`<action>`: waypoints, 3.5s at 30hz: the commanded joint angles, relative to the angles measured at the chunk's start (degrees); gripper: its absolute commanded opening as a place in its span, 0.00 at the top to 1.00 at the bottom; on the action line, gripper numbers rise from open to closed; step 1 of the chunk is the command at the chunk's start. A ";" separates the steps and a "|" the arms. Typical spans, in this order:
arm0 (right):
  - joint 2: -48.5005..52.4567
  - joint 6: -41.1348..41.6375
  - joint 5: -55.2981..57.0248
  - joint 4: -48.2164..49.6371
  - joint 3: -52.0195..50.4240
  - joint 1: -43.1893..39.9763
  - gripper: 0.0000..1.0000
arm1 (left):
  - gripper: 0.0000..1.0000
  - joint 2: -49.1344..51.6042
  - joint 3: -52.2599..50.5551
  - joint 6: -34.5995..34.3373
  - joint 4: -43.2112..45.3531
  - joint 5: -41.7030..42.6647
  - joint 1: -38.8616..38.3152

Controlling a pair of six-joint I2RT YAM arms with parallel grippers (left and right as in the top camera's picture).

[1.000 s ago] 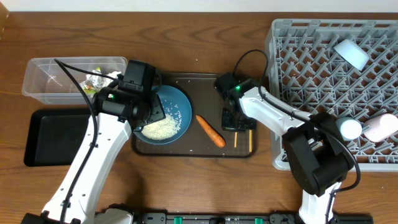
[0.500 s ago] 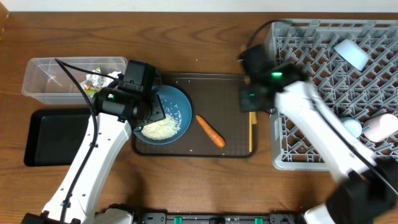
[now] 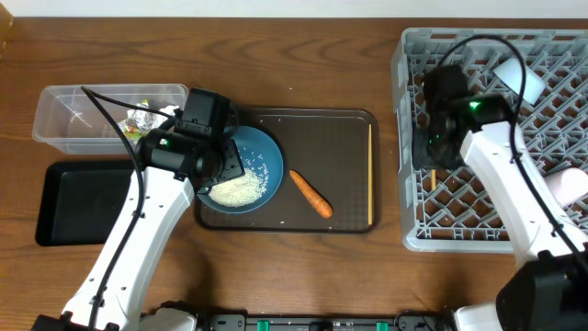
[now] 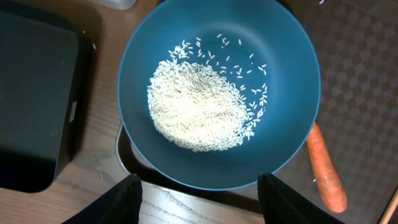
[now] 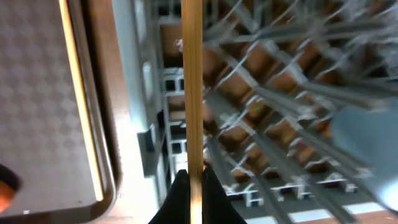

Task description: Sort waste into correct bins and load items into the dishwasher rack

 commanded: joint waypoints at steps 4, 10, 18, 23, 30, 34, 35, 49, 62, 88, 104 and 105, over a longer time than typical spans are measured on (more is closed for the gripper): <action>0.52 -1.09 -2.32 1.53 -5.68 1.25 0.93 | 0.39 -0.42 -0.28 0.39 -0.15 -0.31 0.15; -0.24 -1.09 -2.34 -0.02 0.79 1.22 0.68 | 0.39 -0.42 -0.28 0.39 -0.15 -0.28 0.15; -0.37 -1.49 -7.78 2.45 14.62 4.68 0.68 | 0.39 -0.42 -0.28 0.37 -0.15 -0.28 0.15; 1.68 2.58 -7.72 4.68 10.60 9.49 0.68 | 0.39 -0.42 -0.28 0.37 -0.15 -0.28 0.15; 9.42 7.21 -6.38 6.27 3.56 16.20 0.68 | 0.39 -0.42 -0.28 0.39 -0.15 -0.31 0.15; 14.73 8.22 -6.36 6.23 2.86 17.84 0.69 | 0.39 -0.42 -0.28 0.39 -0.15 -0.31 0.15; 15.80 8.52 -6.19 6.23 2.86 18.10 0.70 | 0.39 -0.42 -0.28 0.39 -0.15 -0.31 0.15; 23.17 15.74 -0.92 5.14 2.75 18.53 0.72 | 0.39 -0.42 -0.28 1.75 -0.39 -0.31 0.15; 23.23 18.51 -4.83 10.56 -4.02 18.58 0.81 | 0.39 -0.42 -0.28 1.86 -0.35 -0.31 0.15; -2.49 0.26 -4.63 -0.37 9.49 3.08 0.99 | 0.39 -0.42 -0.28 1.86 -0.35 -0.28 0.15; -1.86 -4.98 -8.72 3.21 -6.86 -3.50 0.96 | 0.39 -0.42 -0.28 1.84 -0.33 -0.28 0.15; -1.86 -4.98 -8.81 3.85 -7.39 -3.50 0.92 | 0.39 -0.42 -0.28 1.84 -0.33 -0.26 0.15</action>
